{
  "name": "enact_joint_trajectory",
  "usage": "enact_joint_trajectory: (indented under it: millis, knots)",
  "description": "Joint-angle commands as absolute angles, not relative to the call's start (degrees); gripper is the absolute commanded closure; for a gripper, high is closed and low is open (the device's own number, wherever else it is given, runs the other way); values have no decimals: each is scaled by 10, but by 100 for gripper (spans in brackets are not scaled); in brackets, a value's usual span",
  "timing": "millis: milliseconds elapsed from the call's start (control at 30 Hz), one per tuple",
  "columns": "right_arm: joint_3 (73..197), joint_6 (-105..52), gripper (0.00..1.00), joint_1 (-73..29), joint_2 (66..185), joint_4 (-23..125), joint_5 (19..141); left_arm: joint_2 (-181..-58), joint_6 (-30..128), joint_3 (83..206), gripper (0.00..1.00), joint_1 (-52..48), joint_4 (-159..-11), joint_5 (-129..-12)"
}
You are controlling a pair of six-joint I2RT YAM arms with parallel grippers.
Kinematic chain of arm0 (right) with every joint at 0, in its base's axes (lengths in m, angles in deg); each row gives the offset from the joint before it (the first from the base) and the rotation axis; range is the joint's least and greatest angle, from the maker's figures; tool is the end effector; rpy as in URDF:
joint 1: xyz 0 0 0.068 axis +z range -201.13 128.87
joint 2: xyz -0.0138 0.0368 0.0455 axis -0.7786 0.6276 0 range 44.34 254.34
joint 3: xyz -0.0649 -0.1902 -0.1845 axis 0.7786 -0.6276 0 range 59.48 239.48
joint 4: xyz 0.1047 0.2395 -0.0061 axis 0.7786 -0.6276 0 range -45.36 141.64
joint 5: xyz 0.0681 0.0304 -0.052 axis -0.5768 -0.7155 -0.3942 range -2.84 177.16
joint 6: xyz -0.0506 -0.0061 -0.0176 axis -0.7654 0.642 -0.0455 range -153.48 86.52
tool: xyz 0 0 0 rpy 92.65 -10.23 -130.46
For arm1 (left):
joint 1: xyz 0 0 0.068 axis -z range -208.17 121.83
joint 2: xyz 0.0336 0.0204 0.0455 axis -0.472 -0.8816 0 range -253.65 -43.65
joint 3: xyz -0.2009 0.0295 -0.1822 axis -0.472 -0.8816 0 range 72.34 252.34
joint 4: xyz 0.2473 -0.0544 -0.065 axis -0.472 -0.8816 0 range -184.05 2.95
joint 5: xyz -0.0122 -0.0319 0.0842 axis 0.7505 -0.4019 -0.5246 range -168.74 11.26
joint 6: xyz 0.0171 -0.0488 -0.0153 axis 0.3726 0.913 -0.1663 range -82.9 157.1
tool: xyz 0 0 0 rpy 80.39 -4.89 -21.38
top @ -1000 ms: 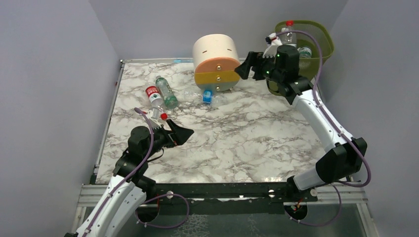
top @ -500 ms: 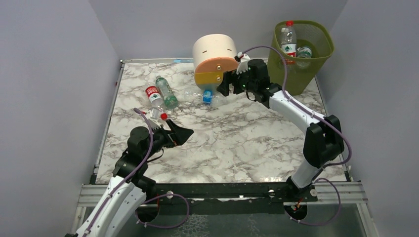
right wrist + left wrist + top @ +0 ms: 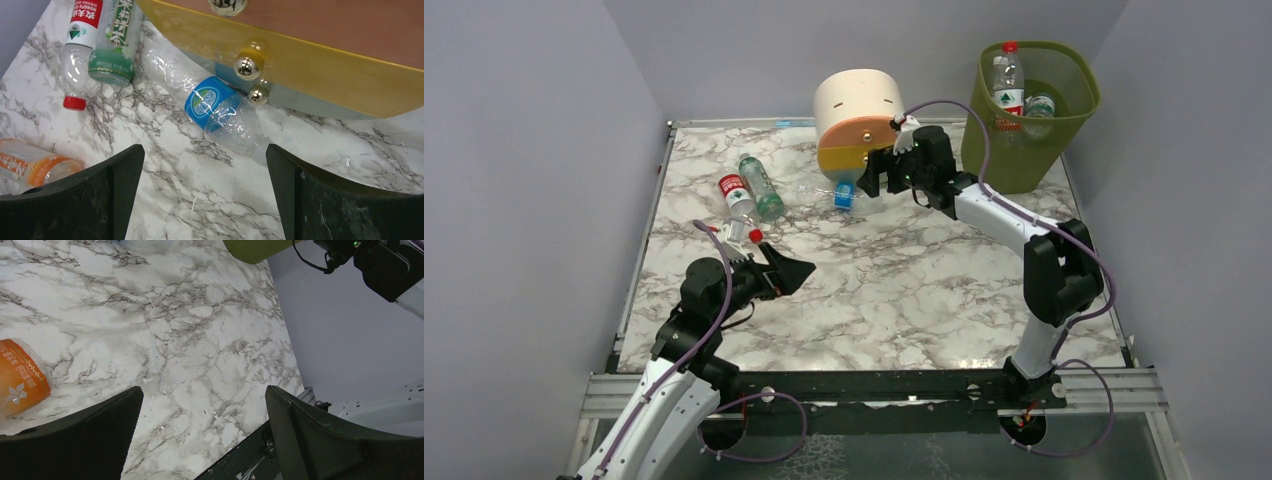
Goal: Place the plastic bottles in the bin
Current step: Adjust the plastic bottle at the center of the board.
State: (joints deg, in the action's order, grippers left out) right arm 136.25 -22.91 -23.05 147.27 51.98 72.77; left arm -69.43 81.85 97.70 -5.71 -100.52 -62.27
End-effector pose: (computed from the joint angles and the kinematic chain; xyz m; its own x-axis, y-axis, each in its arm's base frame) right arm 0.3692 0.2068 0.2694 -0.4977 -0.0641 -0.8650 -0.5717 0.7742 0.2716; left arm 0.1187 -0.0601 0.2606 -0.5944 -0.4849 -0.6415 0.2844 0.6194 -0.7318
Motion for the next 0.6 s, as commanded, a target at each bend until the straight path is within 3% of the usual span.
enact_joint_trajectory:
  millis: [0,567]
  knots:
    - [1361,-219,6,-228,1494,570,768,-691,820,965,1,-60,-1001,-621]
    - [1327,-235,6,-228,1557,670,729,-685,818,968,1,-60,-1010,-622]
